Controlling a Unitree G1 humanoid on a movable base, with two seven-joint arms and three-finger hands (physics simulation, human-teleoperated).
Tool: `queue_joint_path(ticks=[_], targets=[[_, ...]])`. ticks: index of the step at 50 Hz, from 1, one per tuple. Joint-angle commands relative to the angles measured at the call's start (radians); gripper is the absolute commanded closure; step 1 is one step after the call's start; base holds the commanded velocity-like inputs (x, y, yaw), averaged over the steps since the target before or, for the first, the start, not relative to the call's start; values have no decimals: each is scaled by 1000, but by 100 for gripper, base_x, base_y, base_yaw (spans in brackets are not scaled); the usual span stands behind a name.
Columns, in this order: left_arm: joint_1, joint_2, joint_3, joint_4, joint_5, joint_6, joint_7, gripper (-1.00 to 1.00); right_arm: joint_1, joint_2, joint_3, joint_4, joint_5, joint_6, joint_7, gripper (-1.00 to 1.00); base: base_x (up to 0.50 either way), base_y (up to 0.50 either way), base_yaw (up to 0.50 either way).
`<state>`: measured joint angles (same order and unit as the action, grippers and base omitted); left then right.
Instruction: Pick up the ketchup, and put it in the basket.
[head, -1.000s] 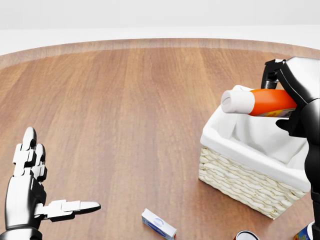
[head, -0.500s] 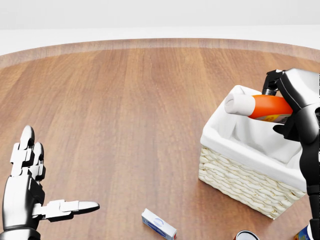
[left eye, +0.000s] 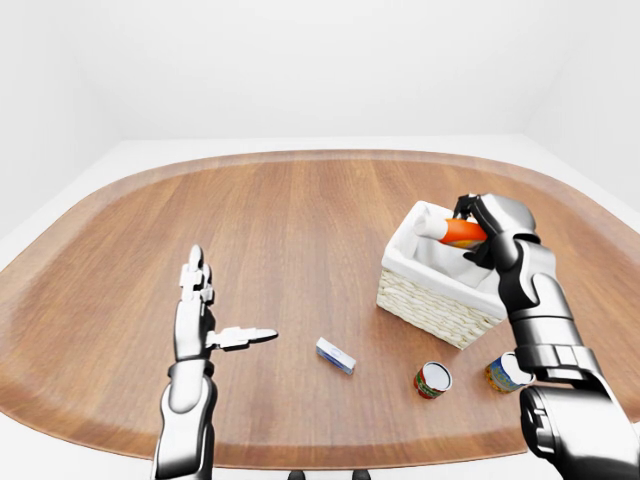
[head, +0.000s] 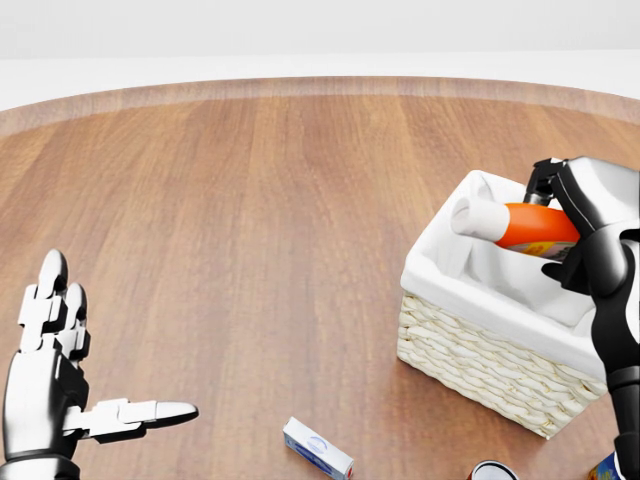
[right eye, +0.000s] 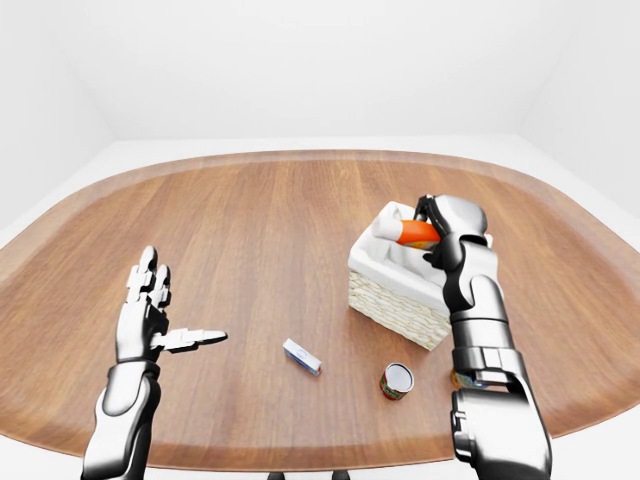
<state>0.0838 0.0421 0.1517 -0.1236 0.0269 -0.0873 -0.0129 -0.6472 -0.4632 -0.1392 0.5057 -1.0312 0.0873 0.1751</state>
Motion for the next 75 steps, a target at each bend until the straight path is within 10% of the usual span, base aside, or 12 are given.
queue_joint_path(ticks=[1,68,69,70,75], targets=[[0,3,7,-10,-7,4,-4,-100,-20,-7,4,98,58,0,-75,100,0,0,0],[16,-3,2,-25,2,7,-15,-100,-98,-31,57,472,154,0,-300,100,0,0,0],[16,-3,2,-26,1,8,-15,-100,-97,-31,57,466,155,0,-300,57,0,0,0],[19,-4,1,-30,-1,9,-18,-100,-94,-30,55,456,158,0,-294,-100,0,0,0],[19,-4,2,-30,-1,9,-19,-100,-91,-32,54,450,161,0,-298,-100,0,0,0]])
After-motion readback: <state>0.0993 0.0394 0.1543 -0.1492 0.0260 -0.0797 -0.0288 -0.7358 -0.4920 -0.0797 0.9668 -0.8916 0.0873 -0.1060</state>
